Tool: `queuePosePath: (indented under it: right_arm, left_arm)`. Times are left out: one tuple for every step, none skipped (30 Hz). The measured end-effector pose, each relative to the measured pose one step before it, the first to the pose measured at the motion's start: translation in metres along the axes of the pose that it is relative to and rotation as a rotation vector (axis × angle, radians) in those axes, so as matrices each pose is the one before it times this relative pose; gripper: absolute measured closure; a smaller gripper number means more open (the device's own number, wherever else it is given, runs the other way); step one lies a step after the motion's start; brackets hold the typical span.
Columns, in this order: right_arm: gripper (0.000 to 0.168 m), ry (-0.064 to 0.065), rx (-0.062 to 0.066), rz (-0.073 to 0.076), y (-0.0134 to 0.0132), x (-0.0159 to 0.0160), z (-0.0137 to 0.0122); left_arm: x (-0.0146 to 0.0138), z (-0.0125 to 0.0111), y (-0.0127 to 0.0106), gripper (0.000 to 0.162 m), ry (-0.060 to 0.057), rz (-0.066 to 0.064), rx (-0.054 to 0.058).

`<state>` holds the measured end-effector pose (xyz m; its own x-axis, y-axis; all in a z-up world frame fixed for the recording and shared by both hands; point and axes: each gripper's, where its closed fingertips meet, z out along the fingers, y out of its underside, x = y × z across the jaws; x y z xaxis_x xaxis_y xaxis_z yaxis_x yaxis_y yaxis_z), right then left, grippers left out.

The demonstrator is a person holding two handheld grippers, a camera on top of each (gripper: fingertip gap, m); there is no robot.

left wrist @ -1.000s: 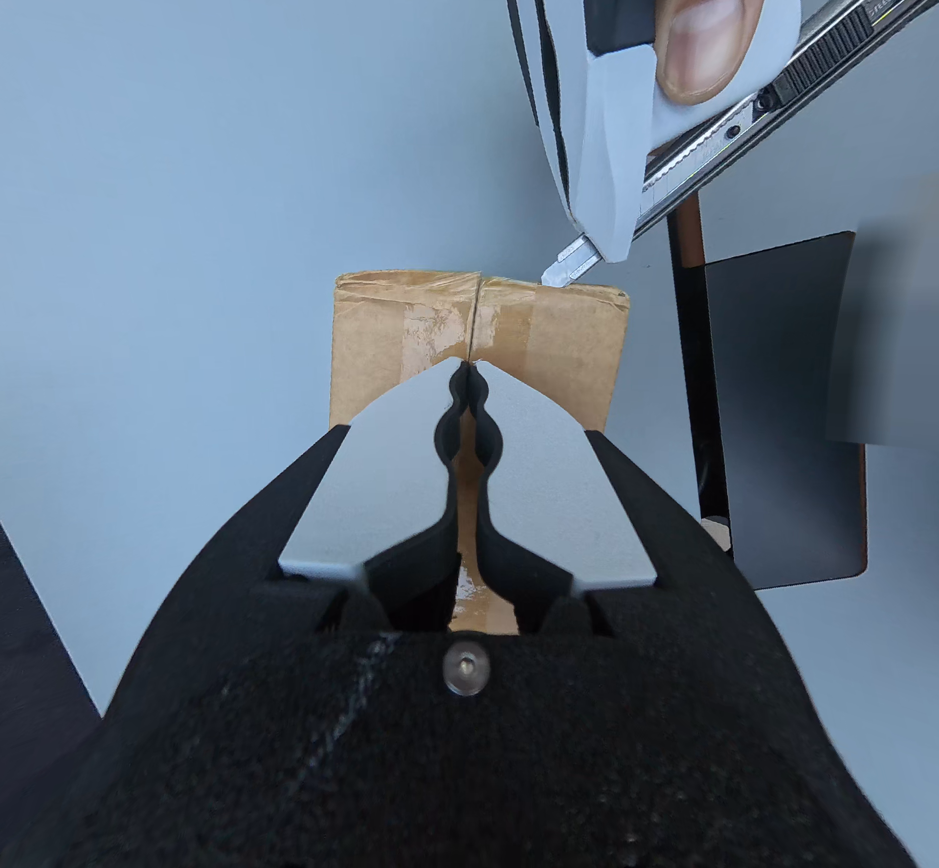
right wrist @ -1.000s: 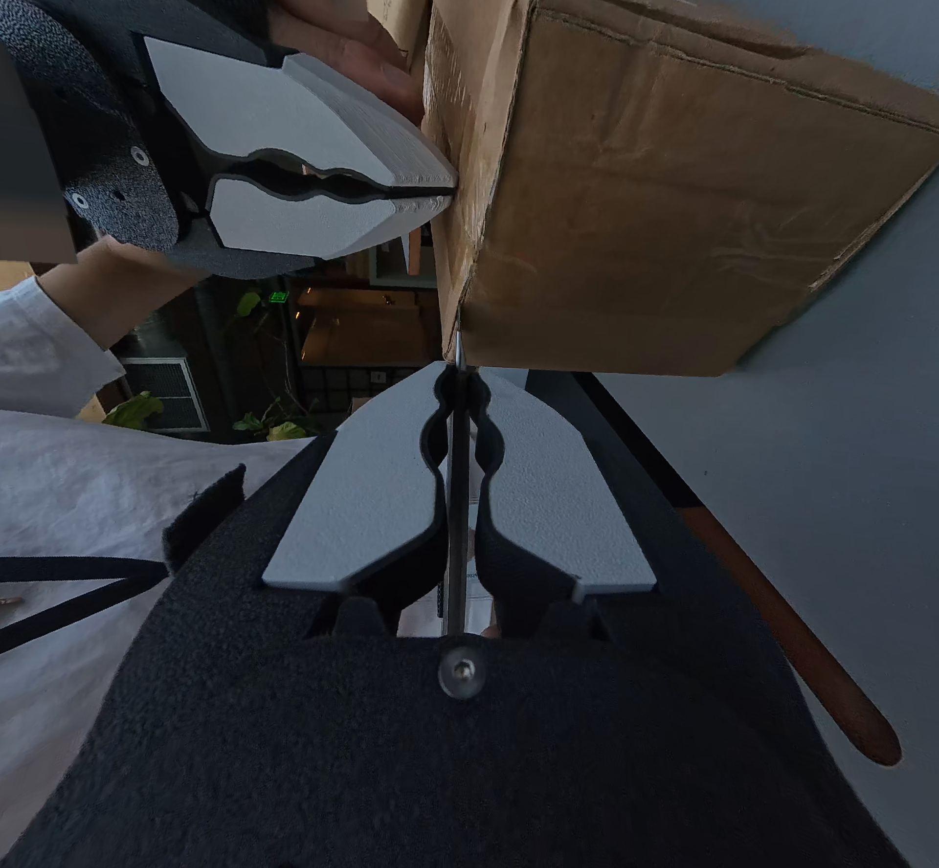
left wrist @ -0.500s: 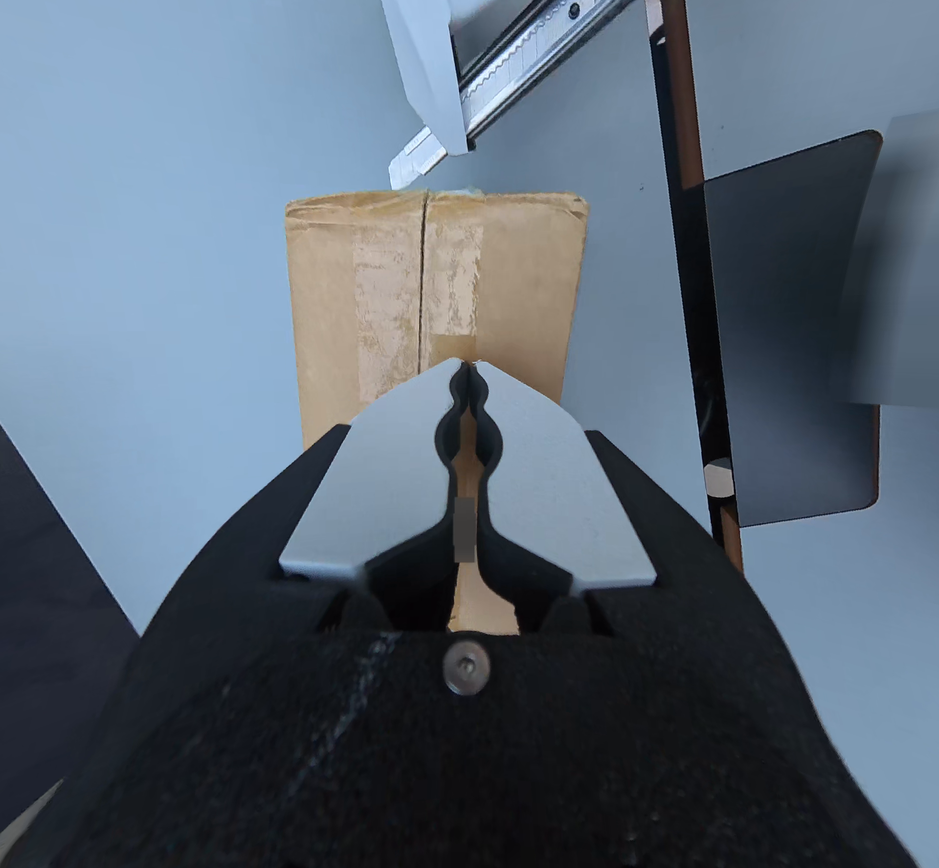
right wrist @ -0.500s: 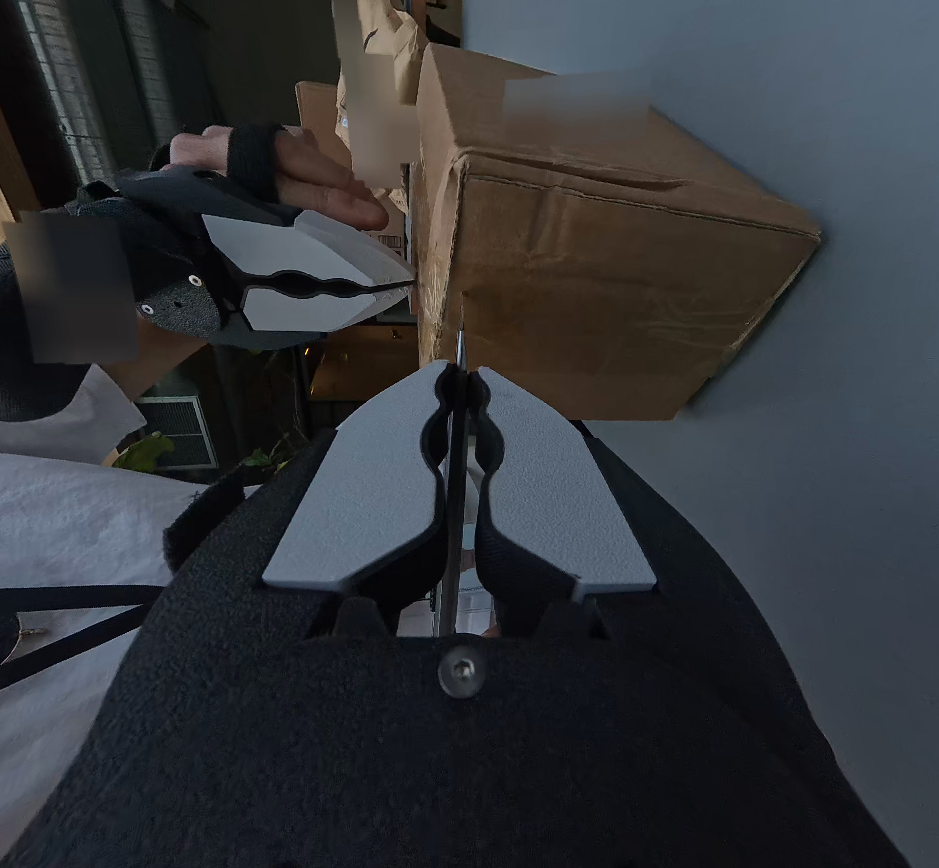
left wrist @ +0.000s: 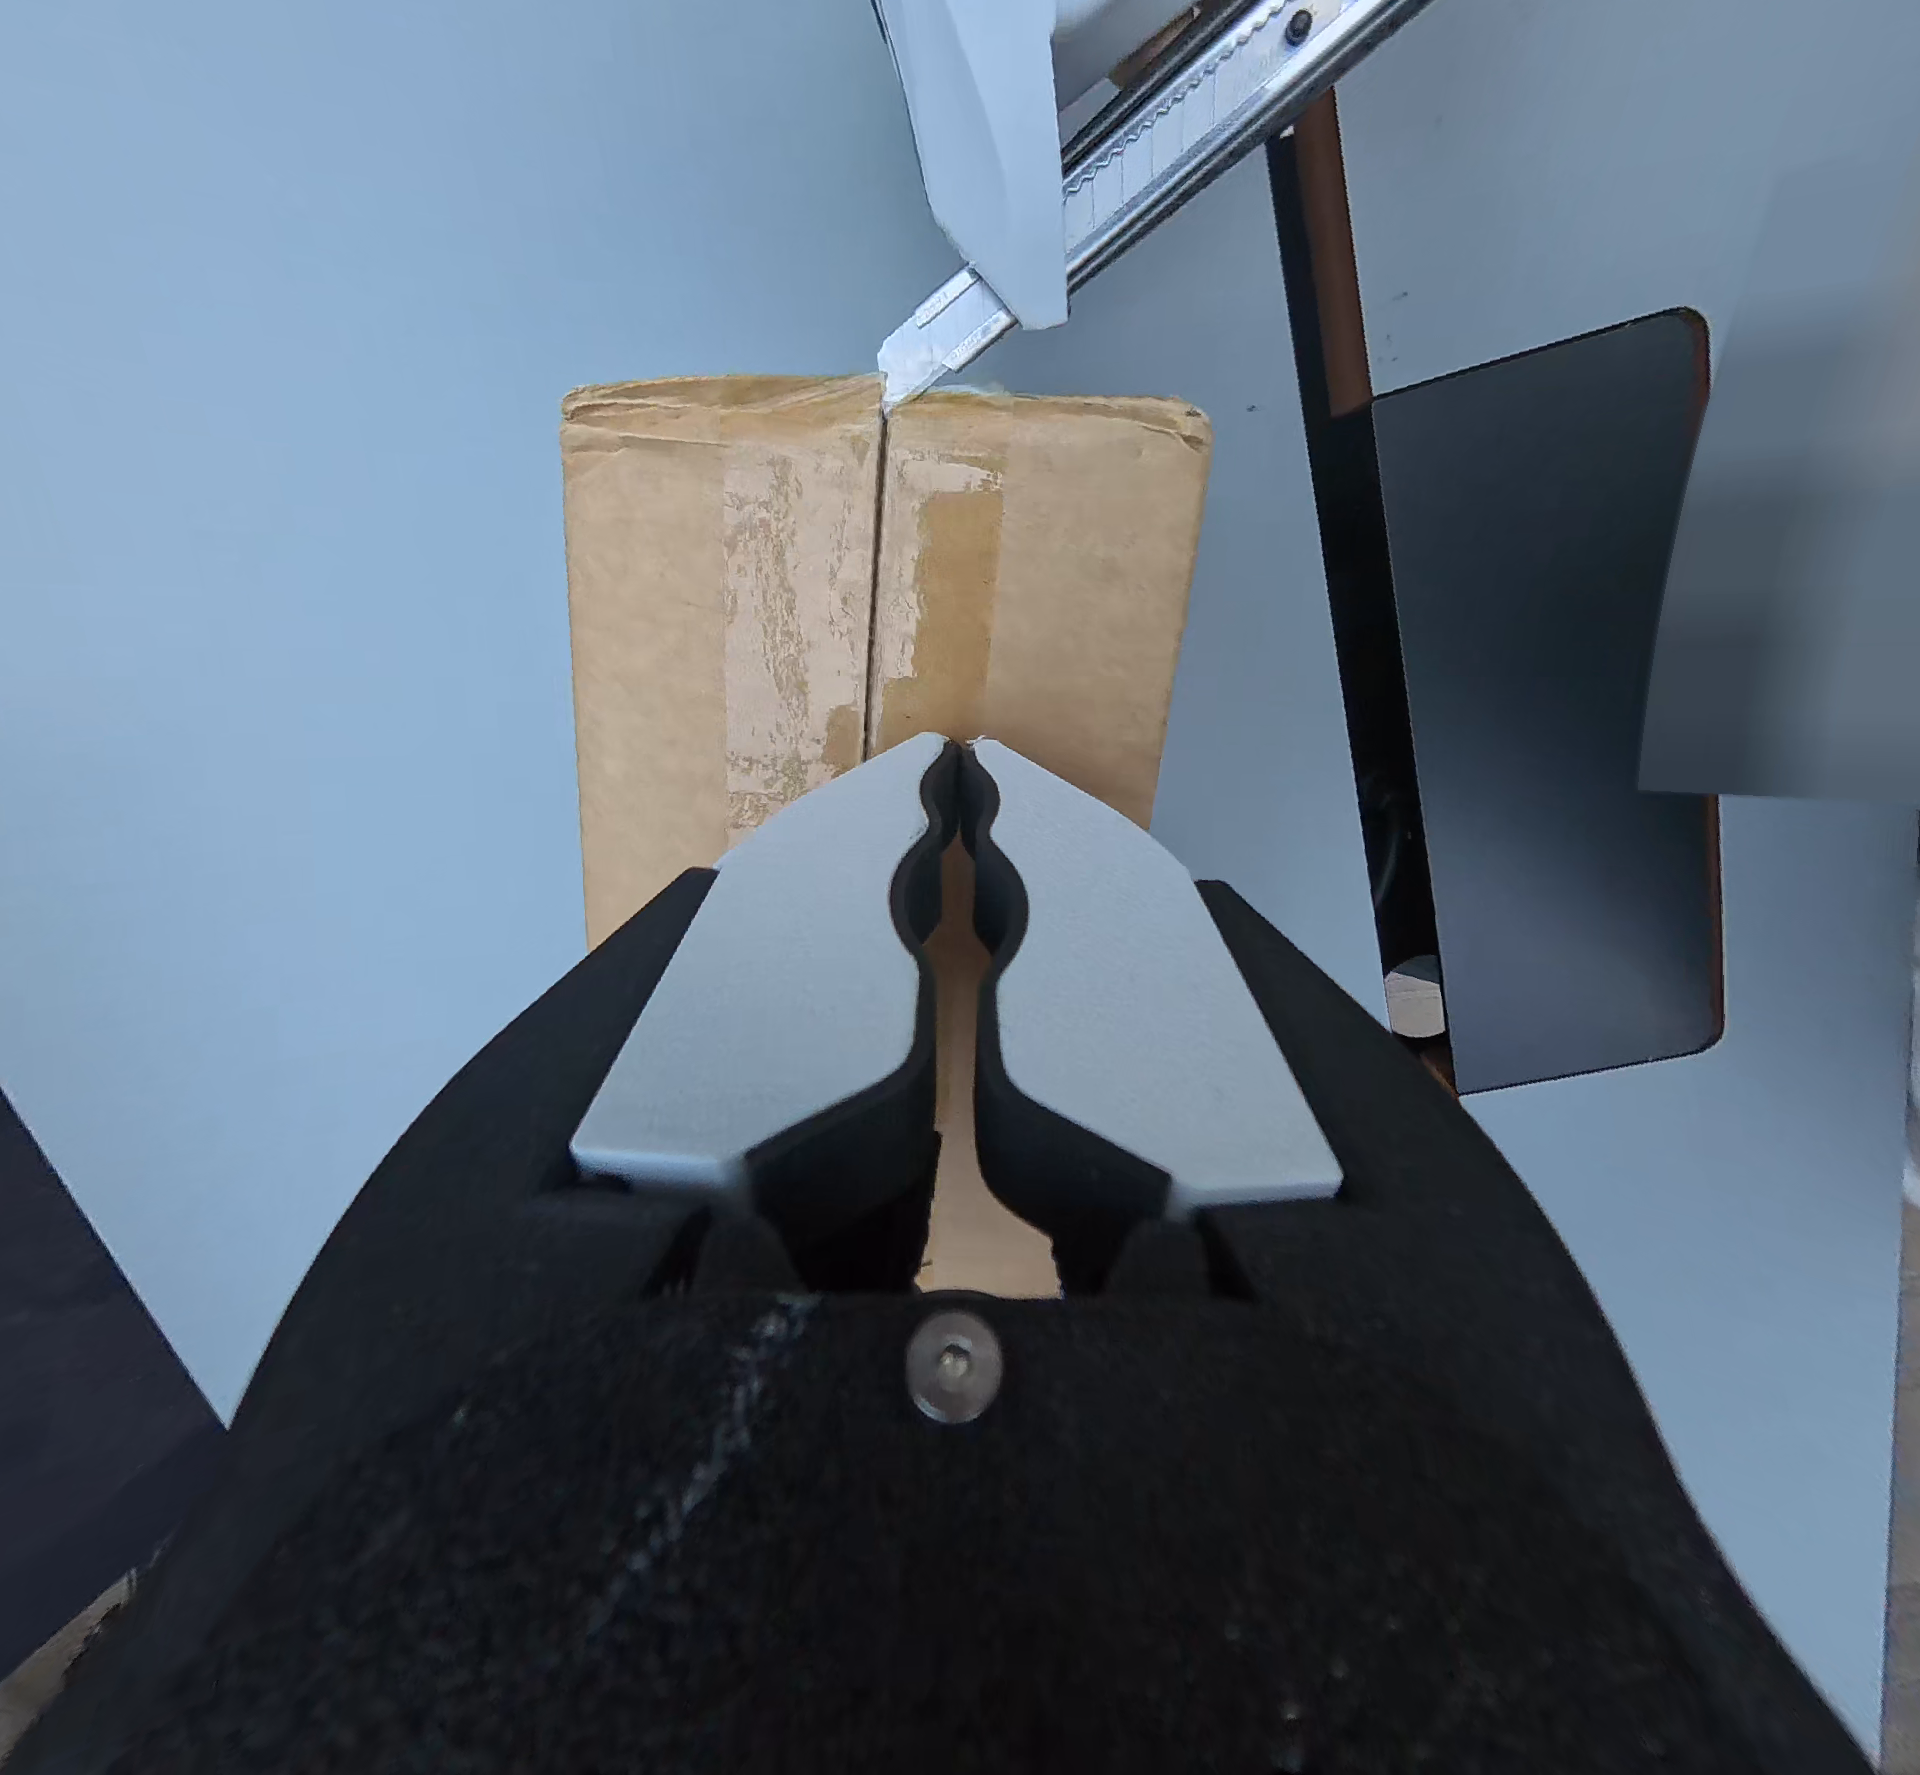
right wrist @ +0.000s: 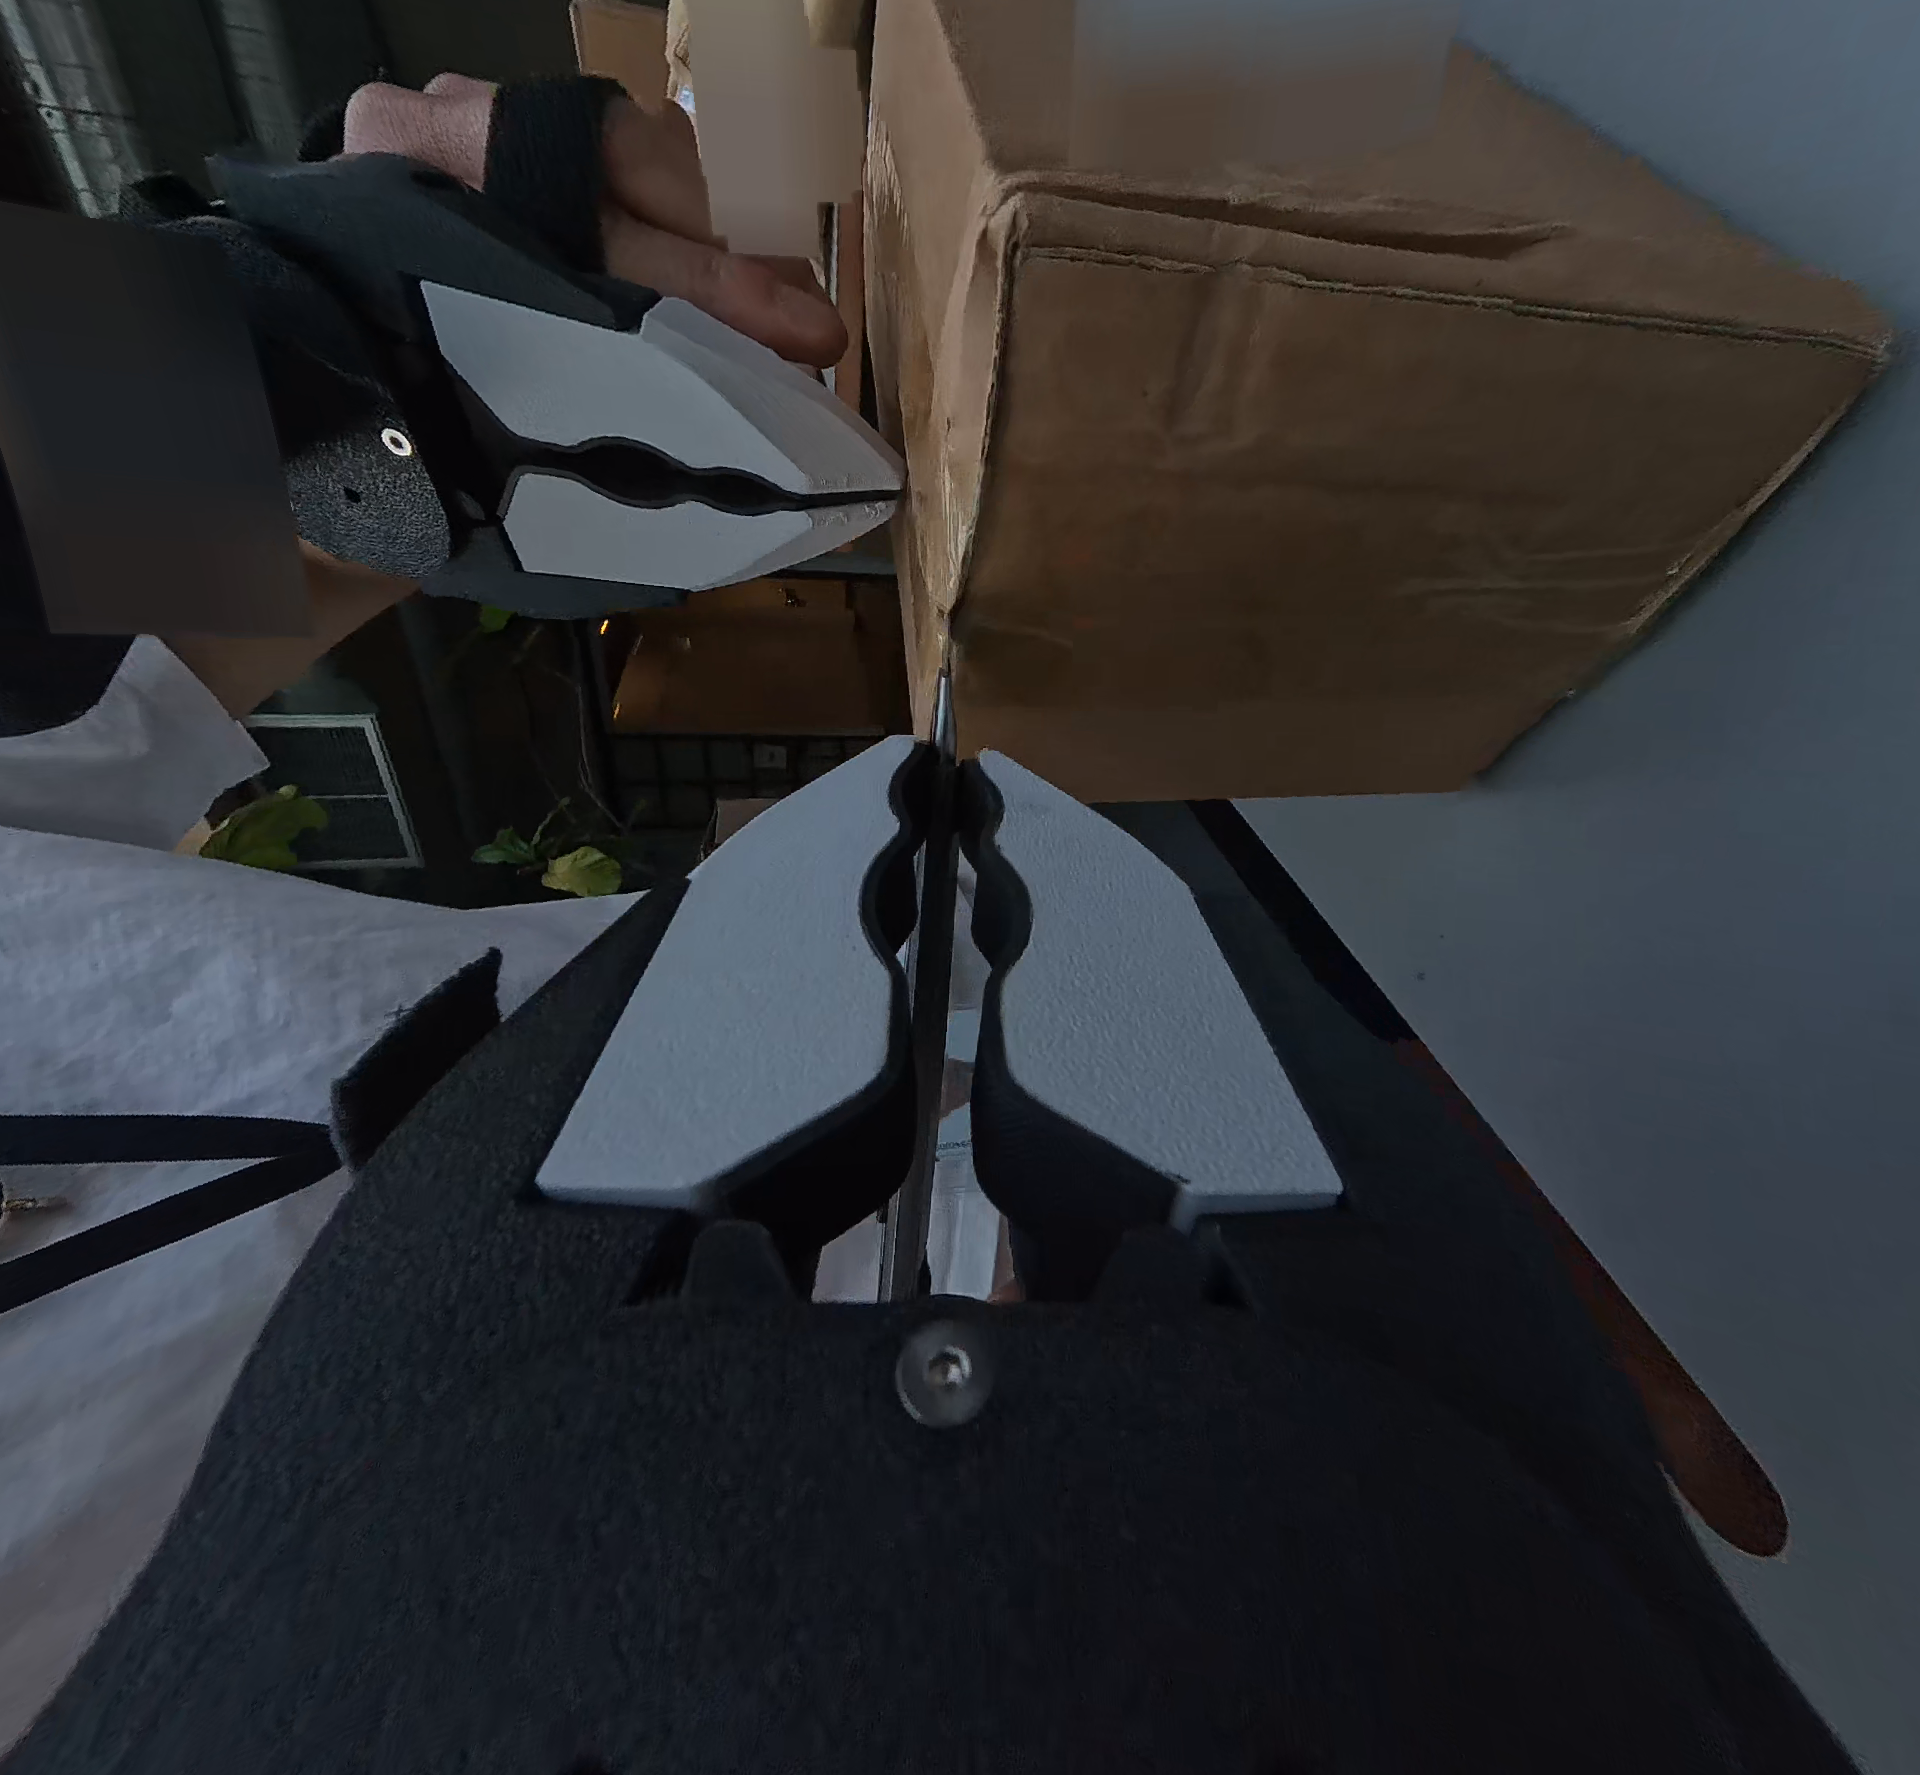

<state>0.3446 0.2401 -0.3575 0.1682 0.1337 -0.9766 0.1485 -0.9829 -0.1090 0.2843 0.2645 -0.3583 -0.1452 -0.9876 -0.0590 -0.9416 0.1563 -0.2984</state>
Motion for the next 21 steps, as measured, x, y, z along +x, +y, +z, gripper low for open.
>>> queuePosePath:
  right_arm:
    - [0.164,-0.0122,-0.0074,0.0129,0.00255,-0.00089,0.00131]
    - [0.164,-0.0052,-0.006,0.0075,0.00219,-0.00057,0.00092]
    - [0.164,0.0036,-0.0097,-0.0016,0.00227,-0.00017,0.00016]
    - [0.164,0.0114,-0.012,-0.0056,0.00283,0.00035,-0.00039]
    - [0.164,0.0207,-0.0171,-0.0104,0.00406,0.00156,-0.00042]
    - [0.164,0.0226,-0.0055,-0.0109,0.00259,0.0017,-0.00054]
    - [0.164,0.0112,0.0103,-0.006,-0.00037,-0.00007,-0.00064]
    - [0.164,0.007,0.0144,-0.0049,-0.0019,-0.00035,-0.00041]
    - [0.164,0.0054,0.0152,-0.0026,-0.0027,0.00011,-0.0004]
    - [0.164,-0.0005,0.012,0.0005,-0.00276,0.00018,-0.00045]
    - [0.163,-0.0029,0.01,0.0026,-0.00206,0.00031,-0.00025]
    - [0.163,-0.0056,0.0129,0.0063,-0.00189,-0.00013,-0.00023]
    - [0.163,-0.0029,0.0102,0.0056,-0.00116,-0.0002,-0.00005]
    - [0.163,0.0025,0.0039,0.0018,-0.00046,0.00036,0.00001]
    - [0.163,0.0017,0.0026,0.0005,-0.00042,0.00007,-0.00016]
    - [0.163,-0.0012,0.0036,0.0011,-0.0005,-0.00024,-0.00057]
    - [0.163,-0.0026,0.0042,0.0021,-0.00051,-0.00008,-0.00054]
    - [0.163,-0.0039,0.0044,0.0041,-0.00023,-0.00012,-0.00012]
    - [0.163,-0.0054,0.0041,0.0054,-0.00032,-0.00028,0.00028]
    - [0.163,-0.0041,0.0038,0.004,-0.0005,-0.00017,0.0001]
    - [0.163,-0.0018,0.0039,0.002,-0.00053,-0.00004,-0.00027]
  left_arm:
    - [0.00112,0.00018,0.0001,0.162,0.002,0.003,0.0021]
    - [0.00081,-0.00013,0.00004,0.162,0.0017,-0.0058,0.0034]
    - [-0.00197,0.00006,-0.00035,0.162,-0.0177,-0.0057,0.0095]
    - [-0.00298,0.0006,-0.00014,0.162,-0.0232,0.002,0.0104]
    - [-0.00192,0.00017,-0.00039,0.162,-0.0136,-0.0008,0.0093]
    - [-0.00116,0.00018,-0.00042,0.162,-0.0028,-0.0086,0.0036]
    - [0.0,0.00014,0.00001,0.162,0.0056,-0.0111,-0.0007]
    - [-0.00043,-0.0002,0.00002,0.162,0.0046,0.0003,0.0008]
    - [-0.00046,0.00004,-0.00008,0.162,0.0038,-0.0037,0.0002]
    - [-0.00104,-0.00003,0.00009,0.162,-0.0049,-0.0015,-0.0017]
    - [-0.00205,-0.00027,-0.00005,0.162,-0.0133,0.0083,-0.0012]
    - [-0.00169,0.00008,0.00009,0.162,-0.0122,0.0079,-0.0055]
    - [-0.00088,-0.00001,-0.00006,0.162,-0.0049,0.0052,-0.0046]
    - [0.00011,0.0001,0.00011,0.162,0.0037,-0.0011,-0.0049]
    - [0.00022,0.00005,0.00004,0.162,0.0042,-0.0039,-0.0004]
    - [-0.00002,-0.00032,-0.00004,0.162,0.0024,-0.0049,0.0042]
    - [-0.00002,-0.0001,0.00016,0.162,0.0019,-0.0055,0.0033]
    - [-0.00024,-0.00008,0.00018,0.162,-0.0003,-0.0022,0.0017]
    - [-0.00047,-0.00006,0.00014,0.162,-0.0033,0.0006,-0.0004]
    - [-0.00045,0.00002,0.00007,0.162,-0.0031,0.002,-0.0019]
    - [-0.00047,-0.00016,0.00001,0.162,-0.0024,0.0017,-0.0018]
